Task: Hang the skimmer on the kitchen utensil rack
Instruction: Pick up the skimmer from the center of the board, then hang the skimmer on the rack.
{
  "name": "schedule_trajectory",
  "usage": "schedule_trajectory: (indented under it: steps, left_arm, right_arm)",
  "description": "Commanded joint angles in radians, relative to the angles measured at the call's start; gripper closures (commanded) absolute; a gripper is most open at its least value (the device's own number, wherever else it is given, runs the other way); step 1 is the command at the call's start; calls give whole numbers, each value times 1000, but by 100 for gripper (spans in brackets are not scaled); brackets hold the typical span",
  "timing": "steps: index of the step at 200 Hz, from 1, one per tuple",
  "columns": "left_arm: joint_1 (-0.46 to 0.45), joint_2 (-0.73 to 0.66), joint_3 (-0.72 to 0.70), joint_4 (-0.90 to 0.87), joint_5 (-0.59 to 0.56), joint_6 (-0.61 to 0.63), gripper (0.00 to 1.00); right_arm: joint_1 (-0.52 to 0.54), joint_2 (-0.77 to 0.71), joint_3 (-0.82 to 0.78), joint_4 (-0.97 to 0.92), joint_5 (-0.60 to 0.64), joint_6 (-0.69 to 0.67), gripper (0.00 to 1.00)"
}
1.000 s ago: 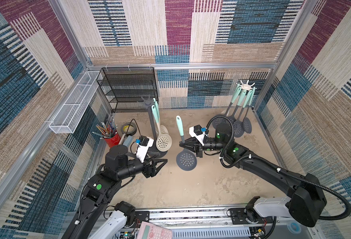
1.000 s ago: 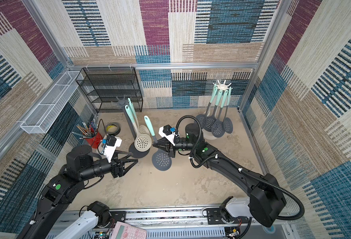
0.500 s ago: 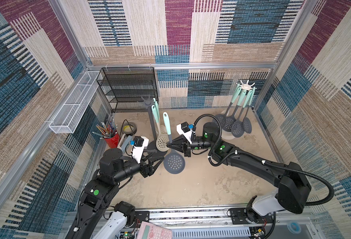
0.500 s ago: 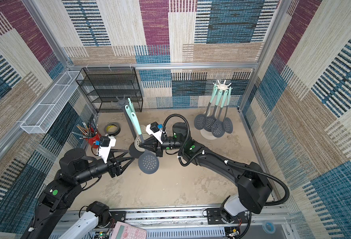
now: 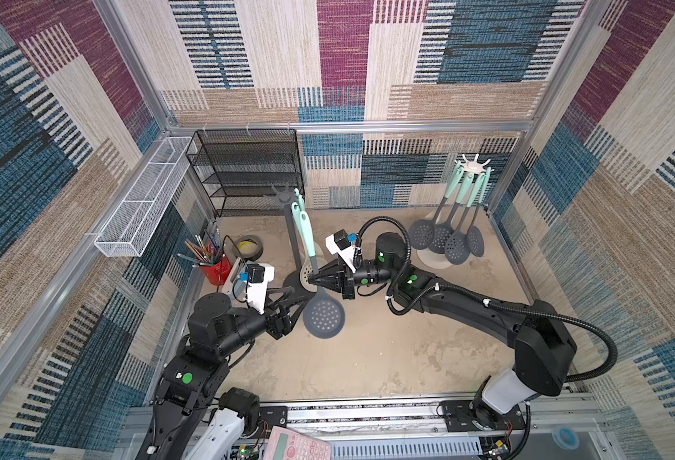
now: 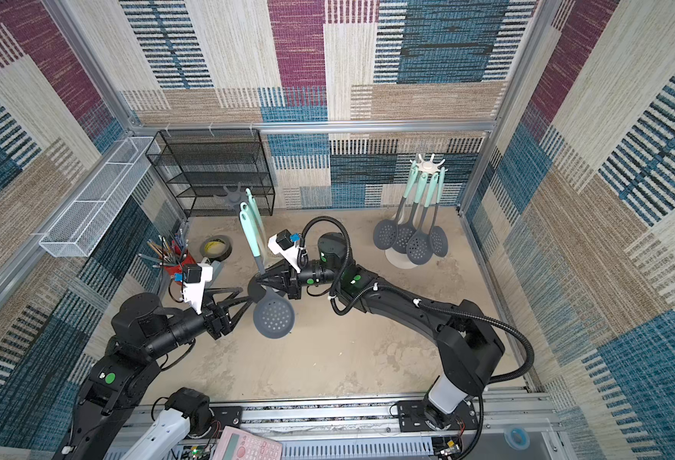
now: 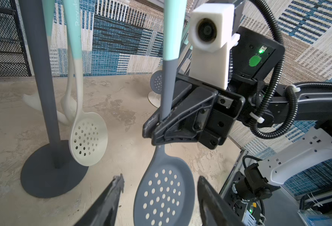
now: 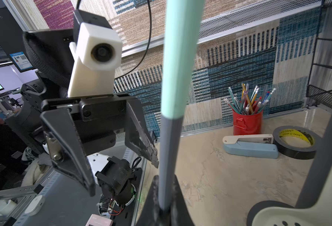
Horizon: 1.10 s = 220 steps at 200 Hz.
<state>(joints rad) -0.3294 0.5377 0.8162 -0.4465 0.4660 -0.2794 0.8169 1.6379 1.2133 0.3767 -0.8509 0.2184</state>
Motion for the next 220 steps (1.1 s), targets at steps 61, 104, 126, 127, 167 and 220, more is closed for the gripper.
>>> schedule_trajectory:
  steps: [61,104,126,127,167,220]
  left_arm:
    - [3,-46,-14,-84,-107,-15,37]
    - [5,-46,-26,-91,-130,-21,37]
    - [4,-41,-24,-99,-143,-18,37]
    - [4,-41,-23,-99,-143,-17,37]
    - [5,-38,-19,-107,-153,-8,37]
    - [4,-42,-16,-115,-150,-5,37]
  right_arm:
    - [13,148,151,16,-43,114,100]
    - [14,195,203,-10,-8,140,100]
    - [14,213,218,-9,11,162,100]
    - [14,213,218,-8,12,163,100]
    - [14,237,232,0,48,200,100]
    - [14,247,229,10,84,242,100]
